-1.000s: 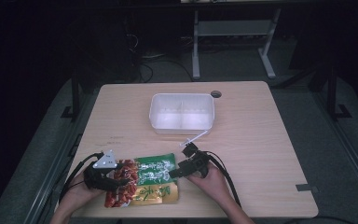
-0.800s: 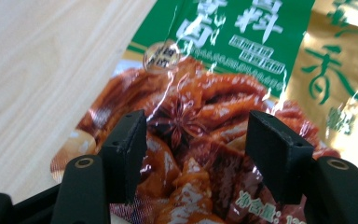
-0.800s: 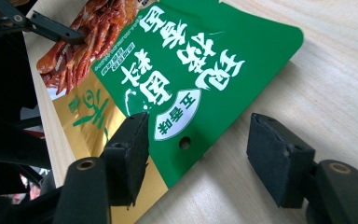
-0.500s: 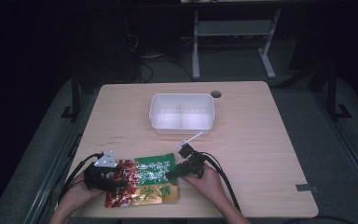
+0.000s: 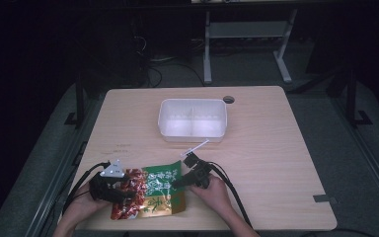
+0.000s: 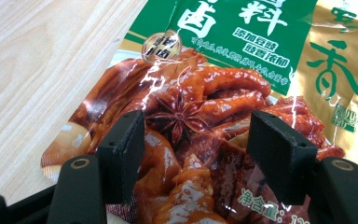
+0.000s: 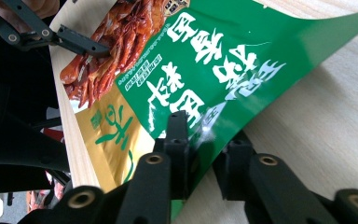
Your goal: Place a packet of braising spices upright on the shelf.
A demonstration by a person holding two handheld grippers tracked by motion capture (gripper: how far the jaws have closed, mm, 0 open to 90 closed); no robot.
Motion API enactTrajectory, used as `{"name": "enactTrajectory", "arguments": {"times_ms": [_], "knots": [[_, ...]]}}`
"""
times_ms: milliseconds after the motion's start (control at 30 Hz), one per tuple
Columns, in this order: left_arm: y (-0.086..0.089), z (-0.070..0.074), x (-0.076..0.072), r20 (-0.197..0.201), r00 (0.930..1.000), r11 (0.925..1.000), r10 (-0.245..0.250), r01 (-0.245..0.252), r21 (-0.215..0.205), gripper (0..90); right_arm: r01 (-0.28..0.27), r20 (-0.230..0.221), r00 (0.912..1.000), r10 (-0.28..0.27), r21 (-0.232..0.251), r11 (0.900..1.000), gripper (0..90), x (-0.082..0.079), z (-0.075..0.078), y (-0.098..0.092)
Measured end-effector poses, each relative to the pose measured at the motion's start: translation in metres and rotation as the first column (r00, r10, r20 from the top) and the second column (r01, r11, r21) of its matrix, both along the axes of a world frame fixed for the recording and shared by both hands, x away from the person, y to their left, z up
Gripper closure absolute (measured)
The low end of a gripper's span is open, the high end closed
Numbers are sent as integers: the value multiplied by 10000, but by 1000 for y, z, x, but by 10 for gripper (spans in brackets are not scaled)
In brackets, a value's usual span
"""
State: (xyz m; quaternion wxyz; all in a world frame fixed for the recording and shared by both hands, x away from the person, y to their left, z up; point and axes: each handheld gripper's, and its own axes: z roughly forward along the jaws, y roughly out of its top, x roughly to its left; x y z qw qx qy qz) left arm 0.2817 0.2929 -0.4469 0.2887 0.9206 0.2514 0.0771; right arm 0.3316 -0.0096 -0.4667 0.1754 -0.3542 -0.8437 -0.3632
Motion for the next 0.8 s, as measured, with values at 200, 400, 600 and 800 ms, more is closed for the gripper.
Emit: {"name": "enactTrajectory", "arguments": {"times_ms": [200, 400, 600, 800], "knots": [[3, -1, 1, -9, 10000, 9998, 72, -72, -166, 339, 104, -144, 9999, -96, 544, 9985, 874, 3, 1, -2], [7, 1, 2, 3, 9994, 9971, 356, -355, -667, 308, 177, -190, 9997, -156, 1119, 9936, 894, 4, 9, -7], [9, 6, 1, 319, 9982, 9935, 515, -479, -1031, 301, 100, 33, 9999, -105, 1310, 9913, 896, 4, 28, -12], [9, 7, 0, 480, 9973, 9920, 562, -503, -1156, 301, -99, 358, 9993, 53, 1286, 9917, 898, 3, 49, -16]]}}
